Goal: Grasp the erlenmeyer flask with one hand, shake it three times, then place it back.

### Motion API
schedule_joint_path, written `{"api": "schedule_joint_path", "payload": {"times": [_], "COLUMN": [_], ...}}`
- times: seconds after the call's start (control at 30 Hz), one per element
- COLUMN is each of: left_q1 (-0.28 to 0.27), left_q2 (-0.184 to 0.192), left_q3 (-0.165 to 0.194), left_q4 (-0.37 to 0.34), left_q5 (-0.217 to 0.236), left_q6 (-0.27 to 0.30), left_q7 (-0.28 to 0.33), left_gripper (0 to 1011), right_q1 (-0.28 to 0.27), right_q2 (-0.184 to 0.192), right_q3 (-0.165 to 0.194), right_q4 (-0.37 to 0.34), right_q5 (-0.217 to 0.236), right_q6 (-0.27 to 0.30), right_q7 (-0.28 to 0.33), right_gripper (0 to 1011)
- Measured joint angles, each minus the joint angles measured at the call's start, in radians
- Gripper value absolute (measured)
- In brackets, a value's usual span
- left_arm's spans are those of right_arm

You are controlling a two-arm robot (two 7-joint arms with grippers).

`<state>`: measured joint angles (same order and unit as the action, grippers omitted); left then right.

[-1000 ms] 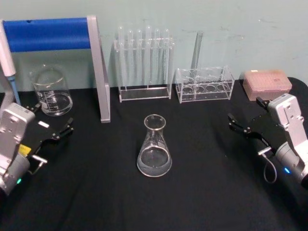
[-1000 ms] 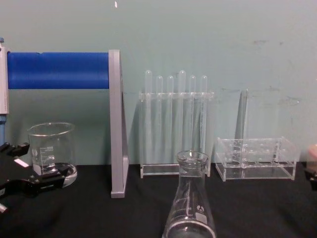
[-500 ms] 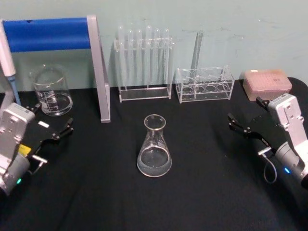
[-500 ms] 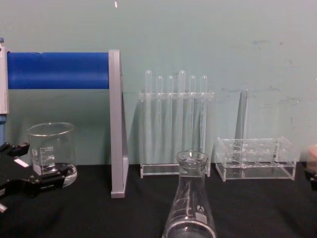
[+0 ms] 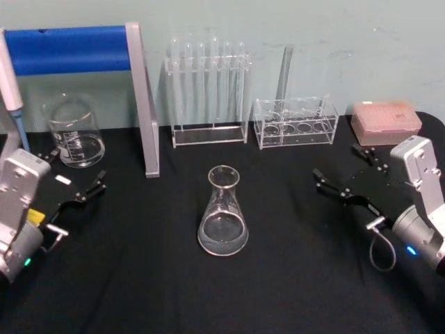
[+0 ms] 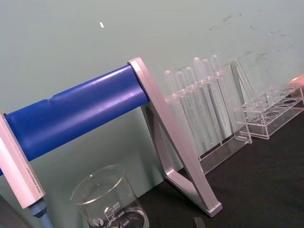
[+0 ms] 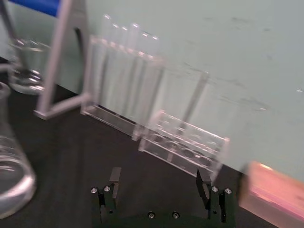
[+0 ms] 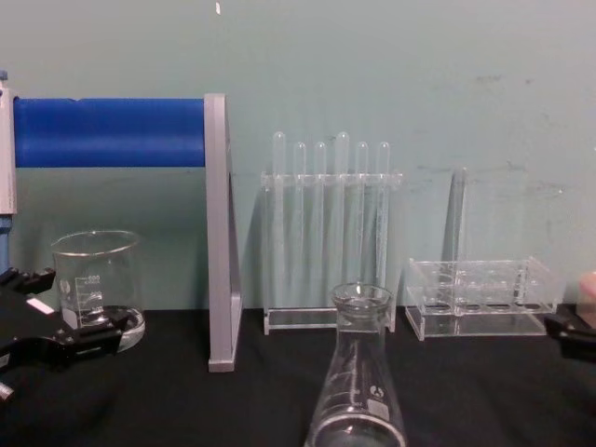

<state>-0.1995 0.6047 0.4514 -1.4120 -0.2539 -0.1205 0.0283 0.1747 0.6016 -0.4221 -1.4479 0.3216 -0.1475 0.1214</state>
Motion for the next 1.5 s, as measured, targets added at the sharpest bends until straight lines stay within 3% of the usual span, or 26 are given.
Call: {"api": "schedule_joint_path", "payload": {"times": [0.3,0.47,1.13,1.5], "left_q1": [0.0,0.0,0.0,0.0], "left_q2": [0.0,0.0,0.0,0.0], "left_q3": [0.0,0.0,0.0,0.0], "left_q4": [0.0,0.0,0.0,0.0], "left_q5": [0.0,0.0,0.0,0.0], "left_q6": [0.0,0.0,0.0,0.0], "left_q7": [0.0,0.0,0.0,0.0], "left_gripper": [1001,1001,1001,1001], "right_q1": [-0.024,-0.031,-0.025,0.027], "right_q2": [-0.015,-0.03,-0.073,-0.123], "right_q3": [0.007,-0.001,-0.031,-0.042], "right_q4": [-0.034,-0.046,-0.055,0.002], "right_q5": [0.103,0.137,0.144,0.125], "right_q6": [-0.005,-0.002,0.003,0.005], "right_q7": [0.156,0.233,0.399,0.464], "right_gripper": [1000,1000,1000,1000]}}
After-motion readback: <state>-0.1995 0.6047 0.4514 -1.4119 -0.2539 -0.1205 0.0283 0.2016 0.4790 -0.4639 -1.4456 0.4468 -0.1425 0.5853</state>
